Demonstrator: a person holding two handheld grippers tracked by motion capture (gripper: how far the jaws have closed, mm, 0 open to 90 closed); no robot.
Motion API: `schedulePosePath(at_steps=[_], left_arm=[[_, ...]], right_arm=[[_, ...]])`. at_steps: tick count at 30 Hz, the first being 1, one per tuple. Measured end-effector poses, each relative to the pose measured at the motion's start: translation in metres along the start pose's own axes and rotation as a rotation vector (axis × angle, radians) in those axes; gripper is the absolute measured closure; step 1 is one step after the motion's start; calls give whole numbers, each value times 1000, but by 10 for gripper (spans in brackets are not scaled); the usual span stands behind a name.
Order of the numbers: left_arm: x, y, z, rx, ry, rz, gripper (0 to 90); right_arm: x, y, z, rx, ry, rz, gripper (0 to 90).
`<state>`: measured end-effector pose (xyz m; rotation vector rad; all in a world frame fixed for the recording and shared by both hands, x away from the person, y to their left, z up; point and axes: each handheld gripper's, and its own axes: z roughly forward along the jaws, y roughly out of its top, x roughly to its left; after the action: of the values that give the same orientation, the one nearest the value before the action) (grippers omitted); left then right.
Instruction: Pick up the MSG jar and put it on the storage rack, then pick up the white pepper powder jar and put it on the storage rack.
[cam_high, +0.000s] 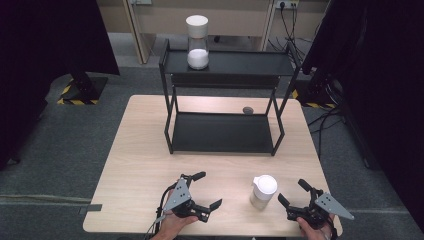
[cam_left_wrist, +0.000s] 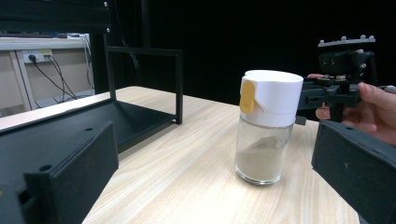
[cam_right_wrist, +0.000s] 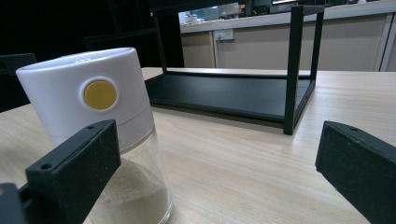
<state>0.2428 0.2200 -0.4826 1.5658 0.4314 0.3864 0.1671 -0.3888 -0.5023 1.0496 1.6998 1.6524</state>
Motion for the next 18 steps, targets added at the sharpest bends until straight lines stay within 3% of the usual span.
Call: schedulePosePath(at_steps=[18], left_arm=[[1, -4, 1, 1, 0, -8, 1]], right_arm=[[0, 0, -1, -3, 0, 1, 4]])
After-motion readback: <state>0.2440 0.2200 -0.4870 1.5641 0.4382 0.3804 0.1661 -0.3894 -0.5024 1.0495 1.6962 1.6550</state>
